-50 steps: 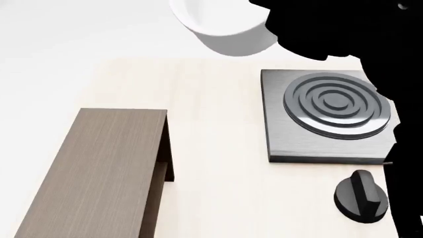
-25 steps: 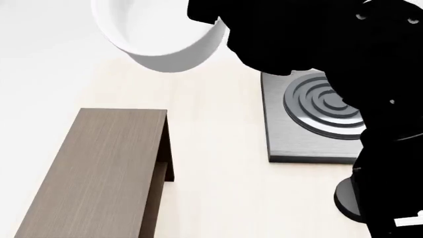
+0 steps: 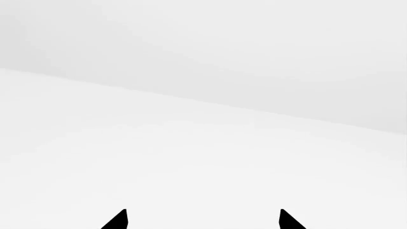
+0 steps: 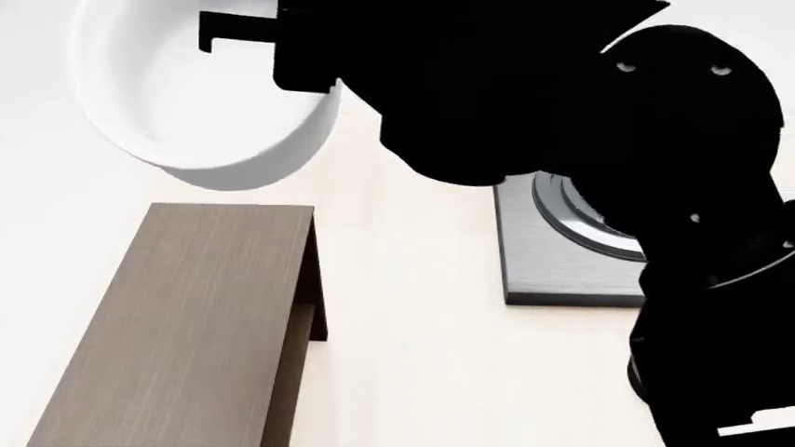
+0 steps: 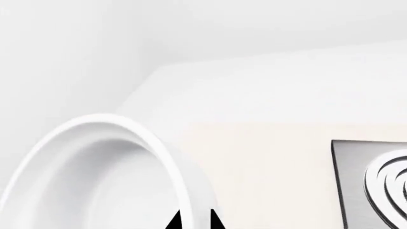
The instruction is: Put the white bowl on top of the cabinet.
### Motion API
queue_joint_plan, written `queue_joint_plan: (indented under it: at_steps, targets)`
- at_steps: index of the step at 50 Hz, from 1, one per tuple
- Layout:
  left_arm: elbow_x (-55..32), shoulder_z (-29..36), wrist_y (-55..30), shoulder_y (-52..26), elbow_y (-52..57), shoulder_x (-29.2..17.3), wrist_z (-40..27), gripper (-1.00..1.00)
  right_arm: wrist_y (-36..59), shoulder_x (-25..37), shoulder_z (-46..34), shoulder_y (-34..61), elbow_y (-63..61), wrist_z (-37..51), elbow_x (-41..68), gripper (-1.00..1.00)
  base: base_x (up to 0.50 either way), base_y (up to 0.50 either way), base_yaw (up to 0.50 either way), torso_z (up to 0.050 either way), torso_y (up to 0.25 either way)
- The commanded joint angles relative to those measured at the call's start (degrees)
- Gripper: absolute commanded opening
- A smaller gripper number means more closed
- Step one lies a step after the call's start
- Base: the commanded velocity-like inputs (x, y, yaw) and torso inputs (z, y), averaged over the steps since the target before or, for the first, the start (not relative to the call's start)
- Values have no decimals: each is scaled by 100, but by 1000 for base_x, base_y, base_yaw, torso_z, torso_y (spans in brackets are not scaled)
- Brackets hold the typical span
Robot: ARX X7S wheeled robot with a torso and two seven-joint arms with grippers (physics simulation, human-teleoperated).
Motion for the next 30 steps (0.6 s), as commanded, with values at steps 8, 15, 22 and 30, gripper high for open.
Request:
queue_joint_plan:
  at_steps: [8, 15, 22, 30]
  targets:
    - [-5, 11, 1, -20, -30, -5, 9, 100, -13, -80, 22, -270, -355, -86, -48, -100, 0, 0, 0, 0, 1]
    - [-9, 4, 13, -11, -31, -5, 7, 100, -16, -163, -61, -343, -302, -180, -78, -100, 0, 0, 0, 1, 1]
    - [-10, 6, 15, -4, -15, -5, 2, 100, -2, -192, -90, -416, -413, -123, 0, -100, 0, 0, 0, 0, 0]
    - [2, 10, 11, 0, 1, -3, -14, 100, 2, -196, -126, -552, -572, -62, 76, -100, 0, 0, 0, 0, 1]
